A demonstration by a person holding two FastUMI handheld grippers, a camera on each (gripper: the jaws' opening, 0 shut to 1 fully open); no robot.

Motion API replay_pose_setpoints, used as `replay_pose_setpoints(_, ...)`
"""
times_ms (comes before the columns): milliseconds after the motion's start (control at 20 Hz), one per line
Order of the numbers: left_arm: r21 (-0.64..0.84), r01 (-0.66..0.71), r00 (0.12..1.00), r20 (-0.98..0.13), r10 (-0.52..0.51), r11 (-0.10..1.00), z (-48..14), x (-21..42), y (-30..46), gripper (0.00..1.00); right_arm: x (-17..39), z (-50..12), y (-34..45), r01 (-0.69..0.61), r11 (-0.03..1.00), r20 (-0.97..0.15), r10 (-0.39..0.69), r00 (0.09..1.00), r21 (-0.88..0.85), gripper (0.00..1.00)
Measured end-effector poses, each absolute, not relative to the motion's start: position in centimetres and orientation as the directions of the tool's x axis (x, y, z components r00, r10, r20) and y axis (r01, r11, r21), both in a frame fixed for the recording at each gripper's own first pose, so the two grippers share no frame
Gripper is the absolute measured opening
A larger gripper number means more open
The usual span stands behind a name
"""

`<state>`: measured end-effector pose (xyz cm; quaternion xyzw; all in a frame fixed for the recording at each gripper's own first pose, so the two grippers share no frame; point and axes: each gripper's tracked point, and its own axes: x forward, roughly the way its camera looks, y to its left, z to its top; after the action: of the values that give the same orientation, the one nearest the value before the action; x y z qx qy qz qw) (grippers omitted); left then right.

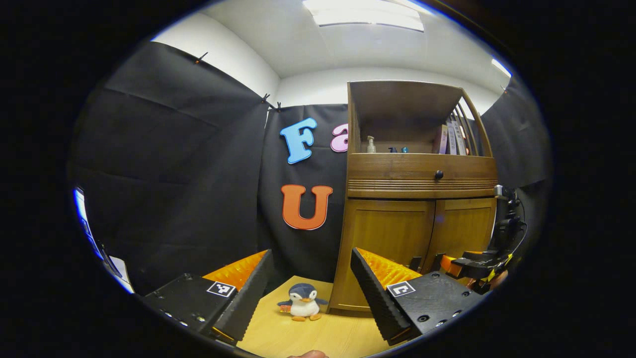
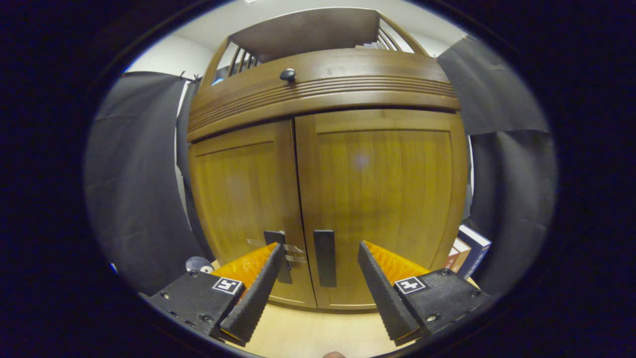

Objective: Open the right door of the double-door shoe cabinet with the right hand, and open the left door with the left hand.

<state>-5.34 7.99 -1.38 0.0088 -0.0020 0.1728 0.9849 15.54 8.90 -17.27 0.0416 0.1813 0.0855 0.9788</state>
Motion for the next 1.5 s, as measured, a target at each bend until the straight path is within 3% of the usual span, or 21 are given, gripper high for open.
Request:
replay_pose_setpoints(200,0.029,-0.379,0.925,0.006,0.379,0.925,-1.5,-6.5,9.4,0.95,17.9,-20.4,9.4,-0.147,0.98,-0.397,0.188,0.899,0.13,0.83)
replay_pose_setpoints(250,0.032,-0.391,0.92,0.004,0.391,0.92,-1.5,-6.8,9.9,1.0,18.4,-20.9,9.4,-0.141,0.981,-0.406,0.183,0.895,0.132,0.79)
replay_pose_setpoints(300,0.033,-0.4,0.916,0.002,0.401,0.916,-1.6,-7.0,10.2,0.95,18.9,-21.5,9.4,-0.136,0.982,-0.413,0.177,0.893,0.129,0.77)
replay_pose_setpoints(450,0.036,-0.426,0.905,-0.003,0.426,0.904,-1.7,-7.8,11.0,0.95,20.3,-22.5,9.9,-0.132,0.984,-0.412,0.169,0.895,0.116,0.73)
replay_pose_setpoints(500,0.038,-0.434,0.901,-0.001,0.434,0.9,-1.7,-8.1,11.4,0.95,20.6,-22.7,10.1,-0.128,0.984,-0.416,0.167,0.894,0.121,0.67)
replay_pose_setpoints(750,0.032,-0.473,0.881,0.003,0.473,0.881,-1.5,-9.0,12.6,0.95,21.9,-24.3,10.3,-0.096,0.992,-0.433,0.123,0.893,0.084,0.64)
replay_pose_setpoints(1000,0.039,-0.483,0.875,0.004,0.484,0.875,-1.5,-9.0,12.8,0.95,23.0,-25.1,9.8,-0.075,0.995,-0.429,0.097,0.898,0.066,0.41)
replay_pose_setpoints(1500,0.029,-0.421,0.907,-0.014,0.421,0.907,-2.4,-8.3,9.5,0.95,20.4,-24.5,9.4,-0.169,0.982,-0.407,0.19,0.893,0.087,0.29)
